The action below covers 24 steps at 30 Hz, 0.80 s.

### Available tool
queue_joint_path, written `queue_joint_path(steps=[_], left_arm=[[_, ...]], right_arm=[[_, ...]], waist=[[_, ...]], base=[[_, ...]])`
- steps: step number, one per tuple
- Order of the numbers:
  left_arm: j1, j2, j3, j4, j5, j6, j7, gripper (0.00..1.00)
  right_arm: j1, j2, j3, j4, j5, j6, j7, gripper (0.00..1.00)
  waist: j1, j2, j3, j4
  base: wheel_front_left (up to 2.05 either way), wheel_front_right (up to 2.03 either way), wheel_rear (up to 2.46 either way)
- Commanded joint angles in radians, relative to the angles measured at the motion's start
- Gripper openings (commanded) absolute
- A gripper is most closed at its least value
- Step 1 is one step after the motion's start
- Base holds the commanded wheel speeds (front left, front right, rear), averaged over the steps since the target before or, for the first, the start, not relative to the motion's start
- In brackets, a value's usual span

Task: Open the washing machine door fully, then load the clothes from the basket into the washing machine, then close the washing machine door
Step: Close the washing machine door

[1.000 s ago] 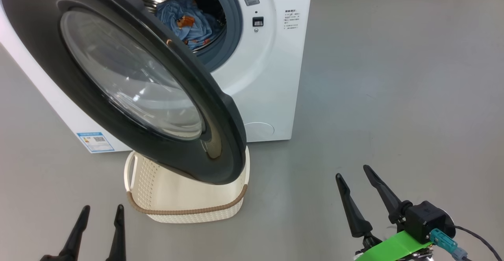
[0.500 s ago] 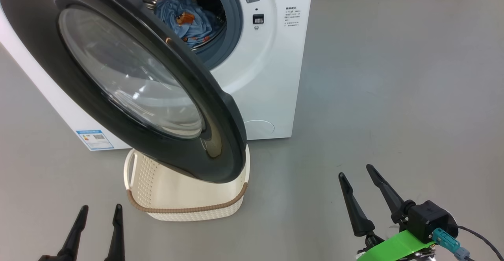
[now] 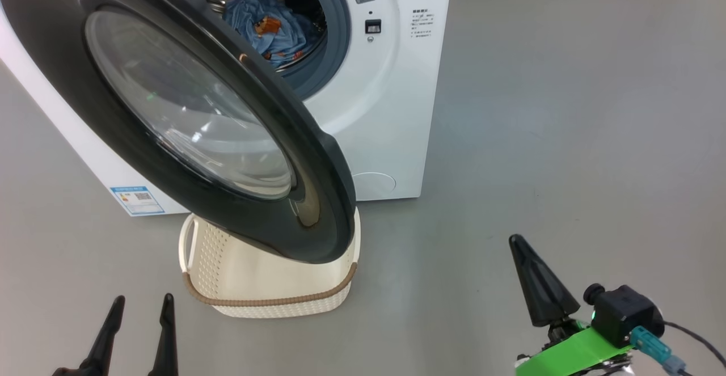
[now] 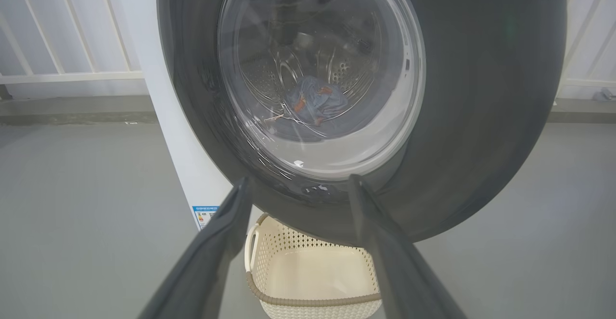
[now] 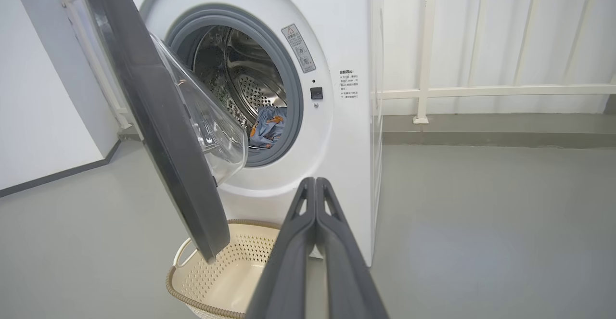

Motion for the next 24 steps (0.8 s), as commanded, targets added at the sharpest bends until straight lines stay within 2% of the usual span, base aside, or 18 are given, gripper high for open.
queue_joint_path(steps=[1, 7, 8, 11, 12, 14, 19, 24], left_arm=[[-0.036, 0.005, 0.037, -0.024, -0.004, -0.002, -0.006, 1.0], [-0.037, 0.005, 0.039, -0.023, -0.008, -0.002, -0.006, 1.0], [-0.037, 0.005, 0.039, -0.023, -0.008, -0.002, -0.006, 1.0], [-0.038, 0.005, 0.037, -0.021, -0.013, -0.002, -0.006, 1.0], [-0.039, 0.005, 0.034, -0.018, -0.017, -0.002, -0.006, 1.0], [-0.042, 0.004, 0.027, -0.015, -0.023, -0.002, -0.006, 1.0], [-0.051, 0.004, 0.014, -0.012, -0.032, -0.002, -0.006, 1.0], [-0.058, 0.004, 0.01, -0.014, -0.05, -0.002, -0.006, 1.0]], right_arm=[[-0.014, 0.004, 0.021, -0.054, 0.01, 0.002, -0.012, 0.0], [-0.056, 0.004, 0.052, -0.256, 0.023, 0.002, -0.012, 0.0], [-0.056, 0.004, 0.052, -0.256, 0.023, 0.002, -0.012, 0.0], [-0.092, -0.011, 0.115, -0.373, 0.037, 0.002, -0.012, 0.0], [-0.118, -0.032, 0.171, -0.434, 0.047, 0.002, -0.012, 0.0], [-0.143, -0.061, 0.234, -0.475, 0.057, 0.002, -0.012, 0.0], [-0.213, -0.149, 0.418, -0.481, 0.099, 0.002, -0.012, 0.0], [-0.288, -0.215, 0.599, -0.352, 0.151, 0.002, -0.012, 0.0]], waist=[[0.0, 0.0, 0.0, -0.001], [0.0, 0.0, 0.001, 0.0], [0.0, 0.0, 0.001, 0.0], [0.0, 0.0, 0.0, 0.004], [0.0, 0.0, -0.002, 0.008], [0.0, 0.0, -0.004, 0.017], [0.0, 0.0, -0.008, 0.048], [0.0, 0.0, 0.001, 0.088]], base=[[0.0, 0.0, 0.0], [0.0, 0.0, 0.0], [0.0, 0.0, 0.0], [0.0, 0.0, 0.0], [0.0, 0.0, 0.0], [0.0, 0.0, 0.0], [0.0, 0.0, 0.0], [0.0, 0.0, 0.0]])
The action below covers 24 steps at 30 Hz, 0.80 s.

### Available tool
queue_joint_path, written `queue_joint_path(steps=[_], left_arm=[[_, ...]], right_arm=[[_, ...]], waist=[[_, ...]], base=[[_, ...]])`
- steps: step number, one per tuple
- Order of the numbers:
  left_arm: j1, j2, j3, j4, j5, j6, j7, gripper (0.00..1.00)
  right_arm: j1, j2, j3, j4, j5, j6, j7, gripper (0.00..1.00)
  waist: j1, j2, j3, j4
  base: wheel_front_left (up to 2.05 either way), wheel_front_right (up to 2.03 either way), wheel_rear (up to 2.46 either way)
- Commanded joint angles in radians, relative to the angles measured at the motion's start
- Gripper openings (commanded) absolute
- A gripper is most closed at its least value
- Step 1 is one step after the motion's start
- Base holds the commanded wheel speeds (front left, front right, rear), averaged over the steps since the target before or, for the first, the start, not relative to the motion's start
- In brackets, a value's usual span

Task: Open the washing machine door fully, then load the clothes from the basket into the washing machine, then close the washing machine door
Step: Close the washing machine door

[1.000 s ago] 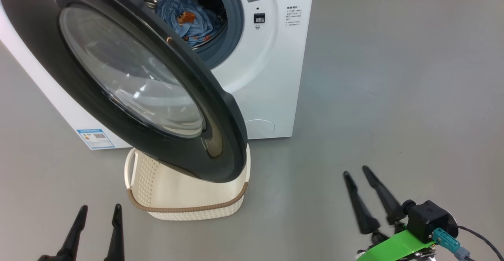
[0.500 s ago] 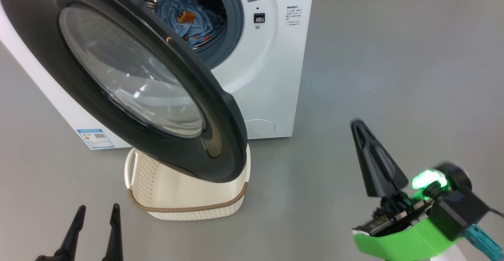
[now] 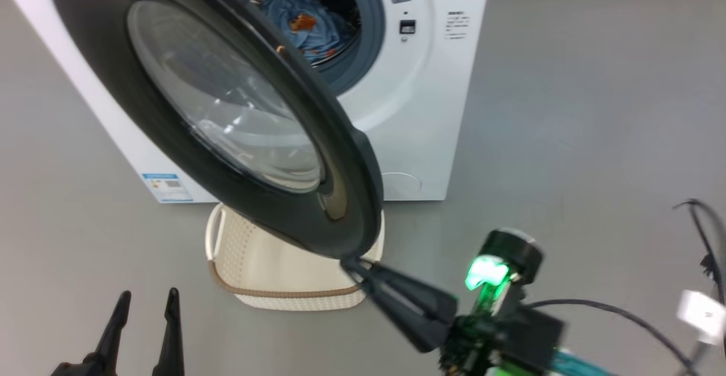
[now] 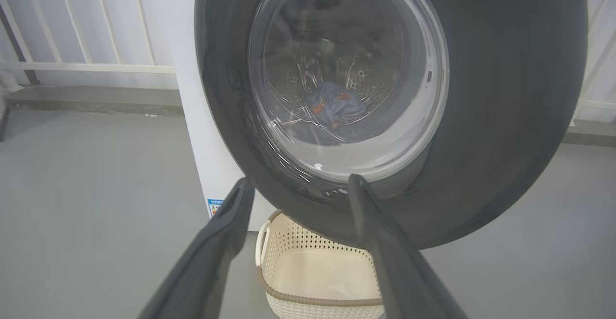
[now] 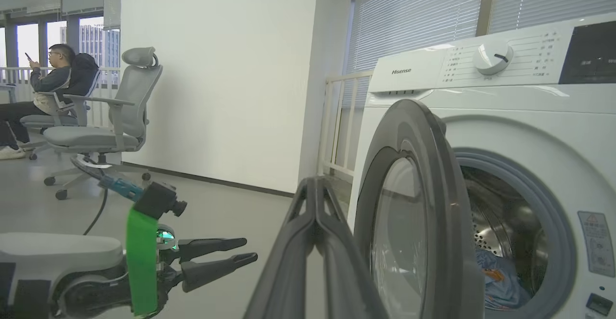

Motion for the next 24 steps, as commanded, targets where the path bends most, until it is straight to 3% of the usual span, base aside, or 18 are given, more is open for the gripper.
queue_joint_path(steps=[1, 7, 12, 18, 24], left_arm=[[-0.045, 0.007, 0.027, -0.022, -0.005, -0.002, -0.006, 1.0], [-0.063, 0.007, 0.004, -0.031, -0.023, -0.002, -0.006, 1.0], [-0.082, 0.007, -0.017, -0.031, -0.043, -0.002, -0.006, 1.0], [-0.12, 0.007, -0.045, -0.041, -0.075, 0.0, -0.006, 1.0], [-0.163, 0.007, -0.057, -0.049, -0.088, 0.0, -0.006, 1.0]], right_arm=[[-0.028, 0.001, 0.038, 0.012, 0.025, 0.002, -0.005, 0.0], [-0.081, -0.001, 0.143, 0.196, 0.074, 0.002, -0.004, 0.0], [-0.109, 0.01, 0.16, 0.333, 0.09, 0.002, -0.004, 0.0], [-0.134, 0.028, 0.117, 0.448, 0.093, 0.002, -0.004, 0.0], [-0.164, 0.049, 0.011, 0.499, 0.072, 0.002, -0.004, 0.0]], waist=[[0.0, -0.0001, 0.01, 0.028], [0.0, -0.0001, 0.052, 0.093], [0.0, -0.0001, 0.098, 0.143], [0.0, -0.0001, 0.159, 0.185], [0.0, -0.0001, 0.213, 0.205]], base=[[0.0, 0.0, 0.0], [0.0, 0.0, 0.0], [0.0, 0.0, 0.0], [0.0, 0.0, 0.0], [0.0, 0.0, 0.0]])
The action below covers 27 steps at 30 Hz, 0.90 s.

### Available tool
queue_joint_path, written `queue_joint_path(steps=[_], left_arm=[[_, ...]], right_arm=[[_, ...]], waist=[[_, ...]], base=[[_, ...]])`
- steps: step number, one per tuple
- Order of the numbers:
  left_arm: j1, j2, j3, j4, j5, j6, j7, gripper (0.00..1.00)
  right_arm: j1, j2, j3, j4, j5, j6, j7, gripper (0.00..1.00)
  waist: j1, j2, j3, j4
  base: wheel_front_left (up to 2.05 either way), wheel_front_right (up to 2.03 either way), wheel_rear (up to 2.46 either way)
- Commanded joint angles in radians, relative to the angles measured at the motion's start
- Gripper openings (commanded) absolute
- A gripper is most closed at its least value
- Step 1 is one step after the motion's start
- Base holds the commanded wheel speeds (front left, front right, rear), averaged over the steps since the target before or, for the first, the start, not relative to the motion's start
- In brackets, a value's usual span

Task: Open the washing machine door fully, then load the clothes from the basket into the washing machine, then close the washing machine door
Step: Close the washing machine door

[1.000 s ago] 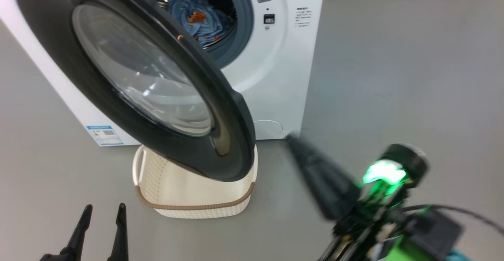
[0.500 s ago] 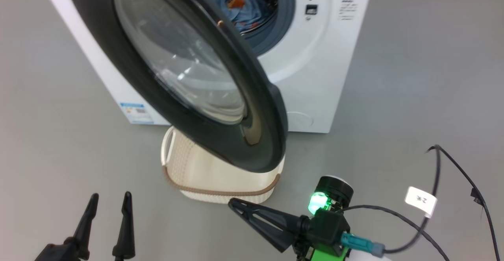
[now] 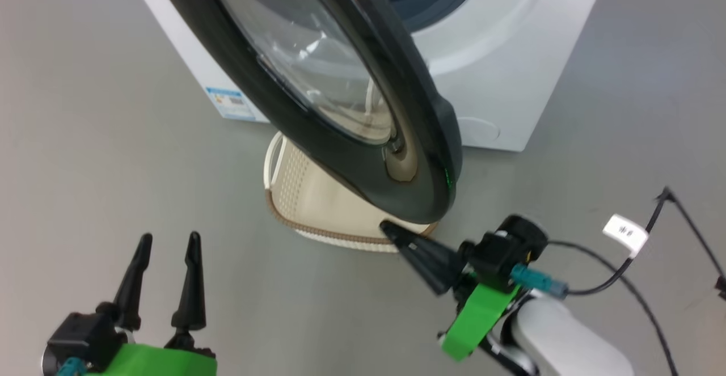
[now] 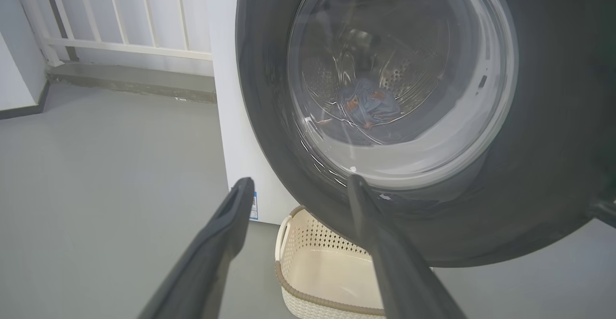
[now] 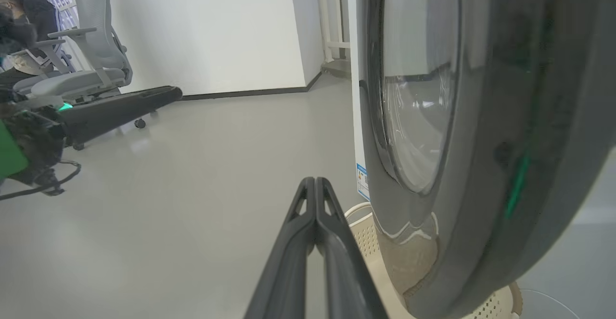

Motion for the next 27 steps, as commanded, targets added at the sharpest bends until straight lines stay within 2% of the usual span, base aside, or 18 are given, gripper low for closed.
queue_joint_path(steps=[1, 13, 27], left_arm=[[-0.037, 0.01, 0.031, -0.029, -0.01, 0.0, -0.006, 1.0], [-0.087, 0.01, 0.019, -0.032, -0.031, -0.001, -0.006, 1.0], [-0.172, 0.01, -0.026, -0.036, -0.077, -0.002, -0.006, 1.0]], right_arm=[[-0.02, 0.022, -0.013, -0.013, -0.02, 0.002, -0.005, 0.0], [-0.082, 0.046, -0.215, -0.026, -0.09, 0.002, -0.005, 0.0], [-0.255, 0.011, -0.368, -0.014, -0.155, 0.002, -0.005, 0.0]], waist=[[-0.0001, 0.0, 0.046, 0.027], [-0.0001, 0.0, 0.127, 0.009], [-0.0001, 0.0, 0.256, 0.022]], base=[[0.0, 0.0, 0.0], [0.0, 0.0, 0.0], [0.0, 0.0, 0.0]])
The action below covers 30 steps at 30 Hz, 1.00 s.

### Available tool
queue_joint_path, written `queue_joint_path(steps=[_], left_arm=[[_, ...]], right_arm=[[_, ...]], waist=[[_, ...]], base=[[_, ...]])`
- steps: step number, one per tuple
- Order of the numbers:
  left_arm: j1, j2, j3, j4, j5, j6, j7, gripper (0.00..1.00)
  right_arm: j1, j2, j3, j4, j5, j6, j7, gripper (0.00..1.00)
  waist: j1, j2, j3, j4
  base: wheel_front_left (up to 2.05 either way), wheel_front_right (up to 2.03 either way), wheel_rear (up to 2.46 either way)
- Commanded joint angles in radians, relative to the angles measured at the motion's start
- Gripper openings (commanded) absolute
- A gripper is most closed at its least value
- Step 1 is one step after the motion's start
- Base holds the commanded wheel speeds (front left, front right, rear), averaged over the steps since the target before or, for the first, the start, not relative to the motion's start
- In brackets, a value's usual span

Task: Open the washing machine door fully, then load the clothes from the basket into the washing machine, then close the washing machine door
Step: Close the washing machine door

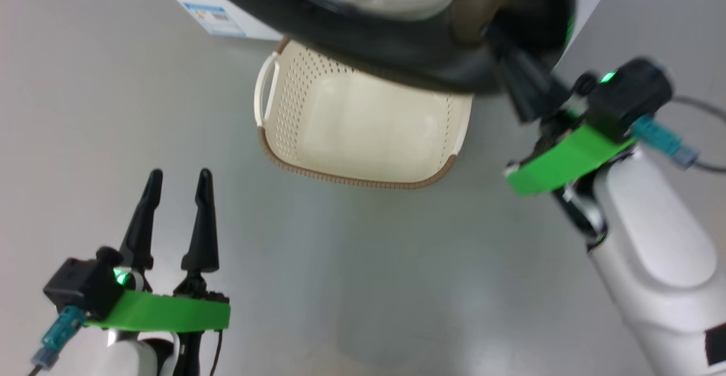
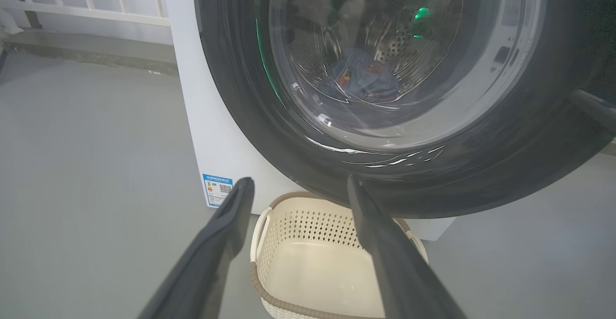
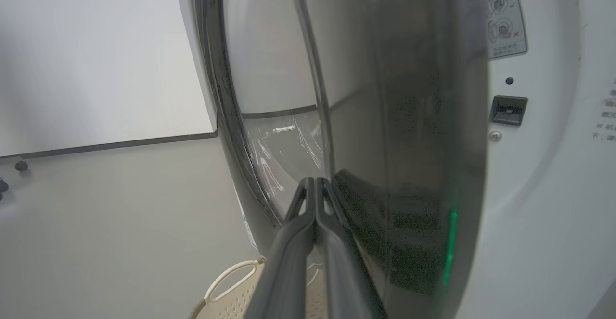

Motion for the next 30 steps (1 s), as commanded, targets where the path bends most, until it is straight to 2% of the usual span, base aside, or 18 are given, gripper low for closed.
queue_joint_path(steps=[1, 14, 30], left_arm=[[-0.028, 0.018, 0.025, -0.03, -0.014, -0.002, -0.006, 1.0], [-0.078, 0.018, -0.007, -0.045, -0.049, -0.002, -0.006, 1.0], [-0.136, 0.018, -0.046, -0.071, -0.061, -0.002, -0.006, 1.0]], right_arm=[[-0.031, 0.008, -0.021, -0.02, -0.022, 0.001, -0.005, 0.0], [-0.206, -0.019, -0.116, 0.018, -0.051, 0.001, -0.005, 0.0], [-0.442, -0.036, -0.136, 0.09, -0.044, 0.001, -0.005, 0.0]], waist=[[-0.0001, 0.0, 0.041, 0.01], [-0.0001, 0.0, 0.153, 0.025], [-0.0001, 0.0, 0.24, 0.021]], base=[[0.0, 0.0, 0.0], [0.0, 0.0, 0.0], [0.0, 0.0, 0.0]])
